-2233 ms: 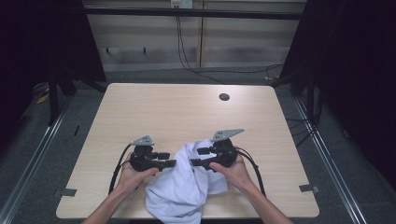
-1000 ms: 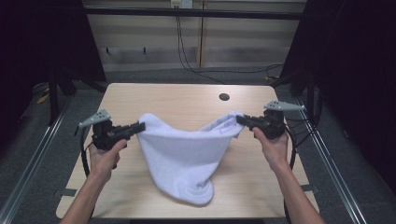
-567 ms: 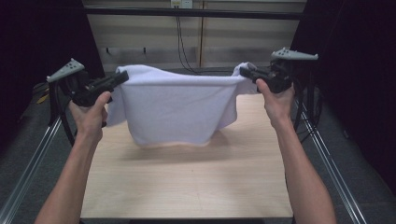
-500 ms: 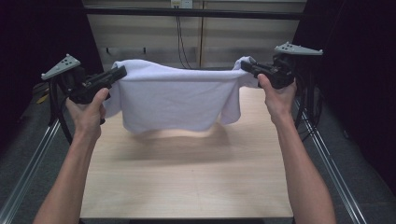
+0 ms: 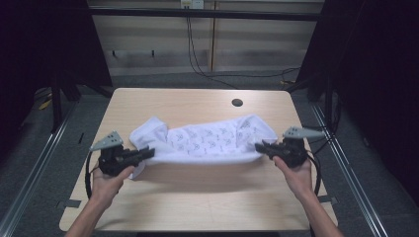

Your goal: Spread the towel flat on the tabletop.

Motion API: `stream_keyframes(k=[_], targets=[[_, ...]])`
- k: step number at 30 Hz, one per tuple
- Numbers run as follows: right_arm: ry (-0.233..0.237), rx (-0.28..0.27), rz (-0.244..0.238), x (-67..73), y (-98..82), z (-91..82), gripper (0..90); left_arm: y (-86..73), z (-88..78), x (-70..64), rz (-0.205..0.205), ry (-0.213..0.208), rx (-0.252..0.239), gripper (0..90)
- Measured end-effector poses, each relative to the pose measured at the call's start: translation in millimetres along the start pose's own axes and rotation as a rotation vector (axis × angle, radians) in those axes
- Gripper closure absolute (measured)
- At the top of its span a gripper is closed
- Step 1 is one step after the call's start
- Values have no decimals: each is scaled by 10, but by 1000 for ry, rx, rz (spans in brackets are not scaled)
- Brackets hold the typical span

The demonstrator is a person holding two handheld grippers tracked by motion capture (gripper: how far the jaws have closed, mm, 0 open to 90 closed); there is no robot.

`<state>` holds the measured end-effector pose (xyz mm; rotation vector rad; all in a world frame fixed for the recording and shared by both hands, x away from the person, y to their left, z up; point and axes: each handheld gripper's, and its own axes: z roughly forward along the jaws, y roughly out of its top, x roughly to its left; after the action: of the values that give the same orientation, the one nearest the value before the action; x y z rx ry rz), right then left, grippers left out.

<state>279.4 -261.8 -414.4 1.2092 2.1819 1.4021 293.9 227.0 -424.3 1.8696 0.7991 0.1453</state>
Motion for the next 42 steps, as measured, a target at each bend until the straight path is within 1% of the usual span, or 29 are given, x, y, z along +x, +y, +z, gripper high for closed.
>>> stream_keyframes(k=[2, 3, 4, 6, 8, 12, 14, 17, 18, 19, 20, 21, 22, 23, 24, 25, 26, 27, 28, 29, 30, 31, 34, 37, 38, 39, 40, 41, 42], targets=[[13, 21, 14, 42, -174, -64, 796, -153, 23, -59, 1, -16, 45, 859], [13, 21, 14, 42, -174, -64, 796, -153, 23, -59, 1, -16, 45, 858], [24, 28, 26, 84, -307, -145, 760, -285, 18, -119, -8, -42, 66, 857], [17, 54, 28, 112, -396, -209, 724, -394, 15, -156, -15, -61, 106, 855], [11, 49, 43, 119, -459, -290, 664, -490, 4, -198, -1, -54, 143, 846], [-14, -11, 80, 60, -518, -506, 632, -594, -82, -181, -21, -63, 157, 779], [-24, -3, 98, 10, -539, -516, 629, -569, -117, -140, -15, -66, 143, 735], [2, 31, 102, 6, -574, -410, 613, -509, -128, -110, -16, -74, 117, 687], [18, 79, 74, 67, -606, -246, 591, -430, -114, -78, -15, -69, 97, 664], [44, 104, 67, 111, -616, -159, 579, -430, -114, -78, -15, -69, 97, 642], [65, 125, 42, 164, -625, -75, 571, -349, -75, -23, 16, -39, 90, 626], [65, 125, 42, 164, -625, -75, 571, -349, -75, -23, 16, -39, 90, 625], [96, 163, 7, 275, -627, 74, 553, -295, -21, 105, -30, -42, 56, 616], [107, 175, -8, 332, -623, 131, 545, -280, 23, 168, -49, -24, 61, 601], [115, 188, -22, 387, -614, 181, 535, -275, 73, 224, -37, 1, 86, 586], [115, 188, -22, 387, -614, 181, 535, -275, 73, 224, -37, 1, 86, 587], [139, 203, -40, 462, -608, 272, 523, -311, 205, 317, -27, 18, 149, 587], [144, 212, -40, 489, -611, 313, 517, -348, 275, 347, -28, 28, 182, 582], [156, 222, -39, 504, -620, 353, 513, -395, 345, 365, -29, 20, 219, 581], [167, 229, -50, 511, -633, 390, 511, -395, 345, 365, -29, 20, 219, 587], [170, 238, -56, 523, -649, 419, 508, -445, 409, 367, -17, 17, 261, 607], [170, 251, -58, 532, -664, 443, 500, -508, 461, 326, 51, 55, 300, 636], [176, 271, -71, 555, -702, 478, 489, -526, 435, 301, 47, 76, 306, 849], [158, 283, -83, 569, -719, 485, 469, -530, 418, 280, 47, 77, 317, 882], [123, 316, -119, 591, -757, 523, 444, -543, 410, 248, 46, 65, 318, 884], [112, 323, -132, 600, -789, 549, 442, -543, 410, 248, 46, 65, 318, 885], [104, 314, -153, 611, -800, 551, 445, -564, 395, 227, 28, 49, 315, 885], [104, 314, -153, 611, -800, 551, 445, -564, 395, 227, 28, 49, 315, 885], [73, 309, -175, 637, -808, 556, 507, -581, 377, 209, 24, 33, 317, 885]])
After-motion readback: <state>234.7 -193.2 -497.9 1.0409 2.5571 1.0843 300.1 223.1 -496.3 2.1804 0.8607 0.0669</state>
